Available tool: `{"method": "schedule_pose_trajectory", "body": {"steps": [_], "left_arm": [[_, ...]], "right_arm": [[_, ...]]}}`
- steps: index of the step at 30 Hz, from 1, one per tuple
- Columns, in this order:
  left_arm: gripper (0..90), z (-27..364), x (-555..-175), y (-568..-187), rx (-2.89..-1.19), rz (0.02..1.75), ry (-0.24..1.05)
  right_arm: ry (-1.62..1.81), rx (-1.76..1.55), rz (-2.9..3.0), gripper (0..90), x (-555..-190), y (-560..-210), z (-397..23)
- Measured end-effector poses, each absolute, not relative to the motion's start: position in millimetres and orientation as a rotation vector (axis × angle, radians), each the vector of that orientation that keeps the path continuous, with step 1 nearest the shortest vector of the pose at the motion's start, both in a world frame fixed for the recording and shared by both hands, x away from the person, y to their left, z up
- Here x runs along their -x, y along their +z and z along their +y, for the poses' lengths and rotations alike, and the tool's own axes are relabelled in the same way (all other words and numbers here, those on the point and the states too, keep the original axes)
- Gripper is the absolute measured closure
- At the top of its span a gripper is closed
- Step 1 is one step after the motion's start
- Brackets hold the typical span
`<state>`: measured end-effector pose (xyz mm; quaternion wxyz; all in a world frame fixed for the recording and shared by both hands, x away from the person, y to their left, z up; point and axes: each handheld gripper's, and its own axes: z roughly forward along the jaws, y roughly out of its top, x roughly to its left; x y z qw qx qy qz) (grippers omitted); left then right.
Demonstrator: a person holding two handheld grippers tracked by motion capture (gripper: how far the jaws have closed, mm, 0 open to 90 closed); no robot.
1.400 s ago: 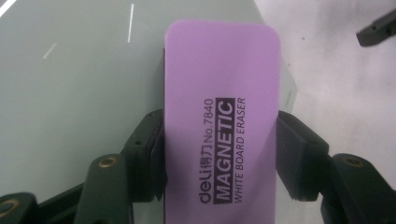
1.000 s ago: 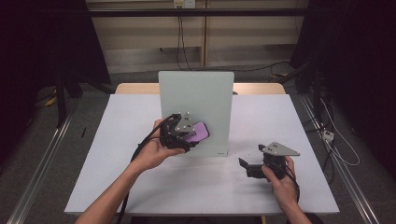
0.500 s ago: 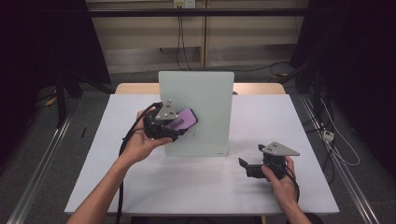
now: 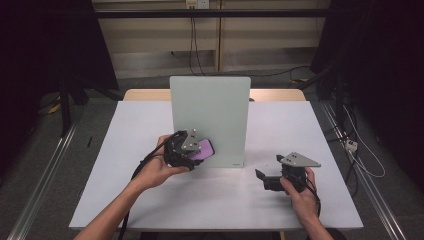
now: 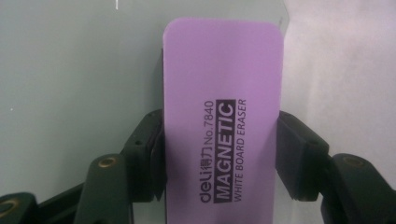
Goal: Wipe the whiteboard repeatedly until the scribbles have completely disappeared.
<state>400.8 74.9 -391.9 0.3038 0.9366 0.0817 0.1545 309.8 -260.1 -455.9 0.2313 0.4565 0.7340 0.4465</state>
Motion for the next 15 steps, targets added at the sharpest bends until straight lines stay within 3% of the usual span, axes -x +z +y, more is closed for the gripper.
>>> {"method": "schedule_pose_trajectory", "body": {"steps": [7,15], "left_arm": [[40.8,68.4,-398.8,-399.0,-2.515,0.199,0.368],[40.9,71.3,-402.2,-385.6,-2.472,0.214,0.417]], "right_arm": [[1.226,-1.256,2.019,5.4,-309.8,-455.9,-260.0],[1.228,-1.258,2.02,5.4,-310.3,-456.1,-260.4]]}}
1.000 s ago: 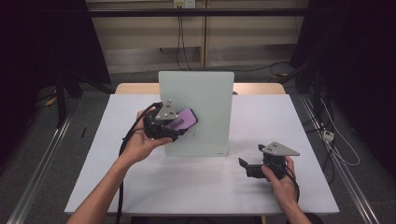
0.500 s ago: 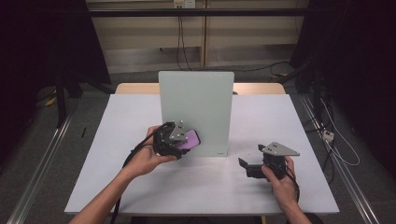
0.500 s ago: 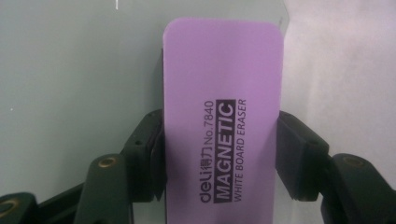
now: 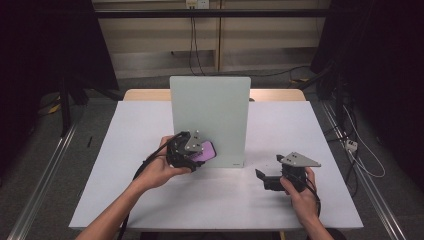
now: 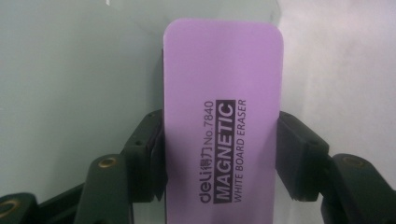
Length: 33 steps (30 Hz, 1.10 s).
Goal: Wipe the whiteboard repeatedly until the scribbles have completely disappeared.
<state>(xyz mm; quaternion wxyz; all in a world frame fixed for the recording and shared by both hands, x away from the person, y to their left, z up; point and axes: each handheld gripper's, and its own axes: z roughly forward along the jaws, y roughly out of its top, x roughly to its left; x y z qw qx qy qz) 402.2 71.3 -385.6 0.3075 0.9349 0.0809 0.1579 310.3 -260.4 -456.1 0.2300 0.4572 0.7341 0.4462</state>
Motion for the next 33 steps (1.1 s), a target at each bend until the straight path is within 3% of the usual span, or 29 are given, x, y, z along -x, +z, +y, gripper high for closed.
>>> {"method": "schedule_pose_trajectory", "body": {"steps": [9,23,33], "left_arm": [[40.8,75.7,-418.1,-348.3,-2.338,0.283,0.45],[40.9,25.9,-402.8,-381.5,-2.425,0.135,0.4],[40.9,16.8,-394.7,-400.3,-2.503,0.091,0.368]], "right_arm": [[1.223,-1.256,2.021,5.4,-310.4,-455.9,-260.2],[1.225,-1.258,2.022,5.5,-310.1,-455.9,-260.0],[1.225,-1.255,2.024,5.5,-309.5,-455.8,-259.8]]}}
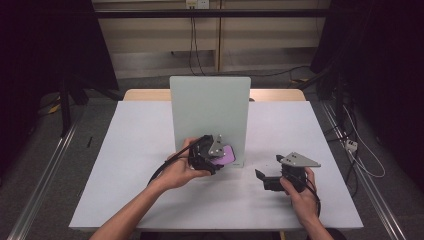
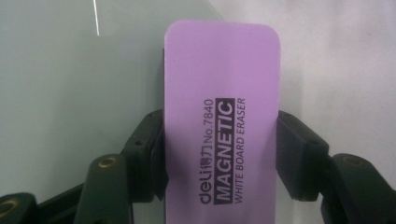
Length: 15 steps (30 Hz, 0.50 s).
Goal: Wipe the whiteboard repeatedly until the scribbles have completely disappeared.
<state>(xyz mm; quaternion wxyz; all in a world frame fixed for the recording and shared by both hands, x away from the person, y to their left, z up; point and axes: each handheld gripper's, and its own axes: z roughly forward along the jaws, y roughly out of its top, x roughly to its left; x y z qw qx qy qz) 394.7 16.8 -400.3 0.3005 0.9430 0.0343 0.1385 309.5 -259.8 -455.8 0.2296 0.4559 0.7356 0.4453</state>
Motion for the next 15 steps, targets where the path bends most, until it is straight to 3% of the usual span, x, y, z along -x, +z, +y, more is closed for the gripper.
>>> {"method": "schedule_pose_trajectory", "body": {"steps": [15], "left_arm": [[40.9,72.3,-414.1,-357.9,-2.325,0.274,0.442]], "right_arm": [[1.222,-1.253,2.026,5.5,-309.7,-455.9,-259.8]]}}
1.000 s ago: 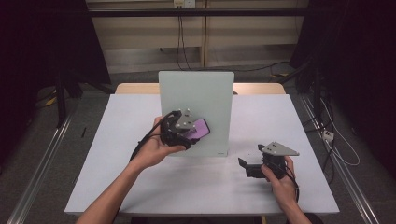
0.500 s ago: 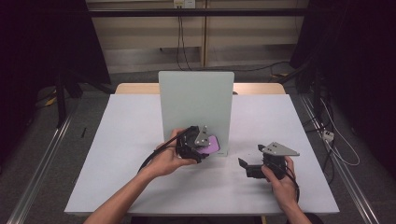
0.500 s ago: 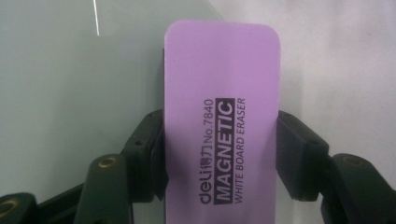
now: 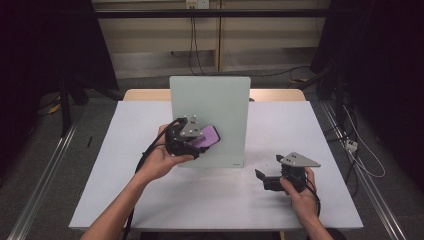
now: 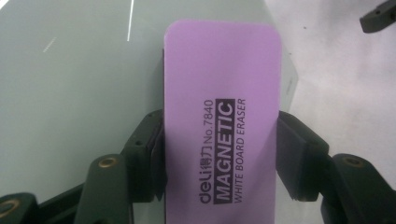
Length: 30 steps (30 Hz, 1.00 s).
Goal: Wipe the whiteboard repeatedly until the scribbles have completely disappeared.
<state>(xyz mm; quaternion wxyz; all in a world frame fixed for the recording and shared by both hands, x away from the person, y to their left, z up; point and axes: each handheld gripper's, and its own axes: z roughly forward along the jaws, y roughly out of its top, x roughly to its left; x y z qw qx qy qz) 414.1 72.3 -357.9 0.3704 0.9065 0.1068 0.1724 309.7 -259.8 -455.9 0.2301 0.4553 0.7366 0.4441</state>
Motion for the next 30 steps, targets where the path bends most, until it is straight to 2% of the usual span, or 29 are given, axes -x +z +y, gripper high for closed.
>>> {"method": "schedule_pose_trajectory", "body": {"steps": [9,15,20,30], "left_arm": [[40.9,92.0,-417.6,-349.0,-2.269,0.335,0.467],[40.8,99.6,-419.4,-346.4,-2.256,0.364,0.443],[40.8,100.3,-419.3,-344.2,-2.231,0.377,0.373],[40.8,97.8,-410.4,-348.5,-2.289,0.36,0.359]], "right_arm": [[1.229,-1.264,2.016,5.6,-312.5,-455.7,-259.0],[1.227,-1.265,2.015,5.7,-313.9,-456.0,-258.3],[1.228,-1.264,2.019,5.6,-313.2,-456.1,-258.8],[1.228,-1.254,2.017,5.6,-311.2,-455.8,-259.6]]}}
